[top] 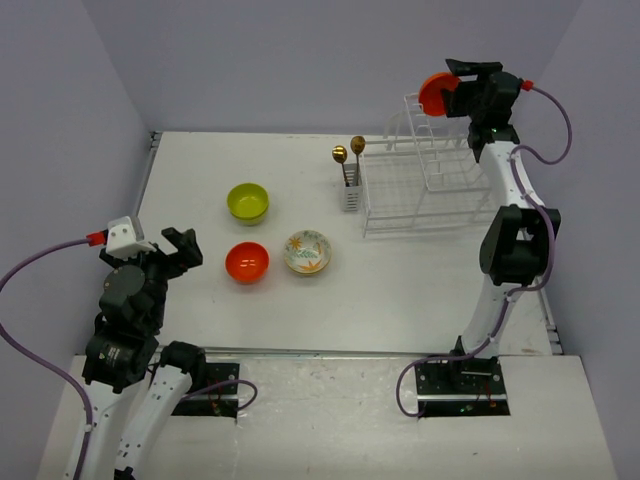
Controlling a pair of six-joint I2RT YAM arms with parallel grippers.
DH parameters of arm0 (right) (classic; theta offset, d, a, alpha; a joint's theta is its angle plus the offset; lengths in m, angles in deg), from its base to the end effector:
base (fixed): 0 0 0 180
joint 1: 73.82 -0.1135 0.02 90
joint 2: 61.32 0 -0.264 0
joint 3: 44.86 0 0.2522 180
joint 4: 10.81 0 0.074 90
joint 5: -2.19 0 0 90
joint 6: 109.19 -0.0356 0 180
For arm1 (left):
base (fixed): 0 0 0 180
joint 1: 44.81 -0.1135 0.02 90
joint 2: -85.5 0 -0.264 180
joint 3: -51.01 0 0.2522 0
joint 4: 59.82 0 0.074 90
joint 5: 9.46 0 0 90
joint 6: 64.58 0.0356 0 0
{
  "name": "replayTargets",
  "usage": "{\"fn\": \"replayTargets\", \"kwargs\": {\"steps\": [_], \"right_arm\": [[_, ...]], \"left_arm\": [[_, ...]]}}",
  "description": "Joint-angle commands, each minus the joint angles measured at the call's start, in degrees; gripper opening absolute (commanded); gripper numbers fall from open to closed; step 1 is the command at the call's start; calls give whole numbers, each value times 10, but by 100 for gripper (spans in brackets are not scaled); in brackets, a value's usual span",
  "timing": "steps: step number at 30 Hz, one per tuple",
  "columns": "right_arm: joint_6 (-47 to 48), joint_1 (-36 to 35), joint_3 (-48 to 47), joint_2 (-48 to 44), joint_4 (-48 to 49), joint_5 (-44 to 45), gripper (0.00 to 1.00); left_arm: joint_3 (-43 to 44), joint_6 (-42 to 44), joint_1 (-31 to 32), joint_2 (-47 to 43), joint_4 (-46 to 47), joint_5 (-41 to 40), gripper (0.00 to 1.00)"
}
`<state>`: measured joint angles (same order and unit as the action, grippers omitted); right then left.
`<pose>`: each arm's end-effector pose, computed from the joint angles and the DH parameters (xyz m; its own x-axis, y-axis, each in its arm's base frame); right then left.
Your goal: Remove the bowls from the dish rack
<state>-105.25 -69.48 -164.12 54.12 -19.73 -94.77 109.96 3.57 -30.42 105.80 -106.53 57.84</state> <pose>0.4929 -0.0331 0.3590 -0.0512 0.9970 -0.0577 0.0853 0.0619 0.9944 0.0762 -0.0054 0.3476 -0.0736 -0.3356 -0.9391 -0.1813 0.9305 -0.3183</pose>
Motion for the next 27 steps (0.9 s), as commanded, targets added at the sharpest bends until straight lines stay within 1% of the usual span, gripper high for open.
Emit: {"fn": "replayTargets", "kwargs": {"steps": [1, 4, 5, 7, 13, 18, 19, 22, 26, 27], "right_arm": [[17, -10, -59, 11, -24, 26, 78], [18, -15, -70, 21, -34, 34, 67], [17, -15, -70, 22, -36, 36, 65], [17, -16, -70, 23, -37, 42, 60], [19, -20, -82, 35, -33, 39, 37], [21, -27, -72, 35, -21, 41, 31], [26, -28, -71, 34, -21, 42, 27], [28, -28, -58, 27, -14, 46, 21], [21, -28, -20, 13, 16, 42, 11], [21, -28, -14, 10, 20, 42, 6]], "left_arm": [[-4, 14, 3, -1, 27, 6, 100], [-4, 13, 3, -4, 26, 1, 100], [-3, 12, 3, -6, 25, -1, 100], [-4, 12, 3, -8, 26, -2, 100], [-5, 12, 3, -13, 25, -3, 100], [-5, 11, 3, -18, 27, -2, 100], [-5, 11, 4, -19, 27, -2, 100], [-6, 11, 6, -21, 28, -4, 100], [-7, 11, 10, -21, 29, -4, 100], [-7, 11, 11, -22, 29, -4, 100]]}}
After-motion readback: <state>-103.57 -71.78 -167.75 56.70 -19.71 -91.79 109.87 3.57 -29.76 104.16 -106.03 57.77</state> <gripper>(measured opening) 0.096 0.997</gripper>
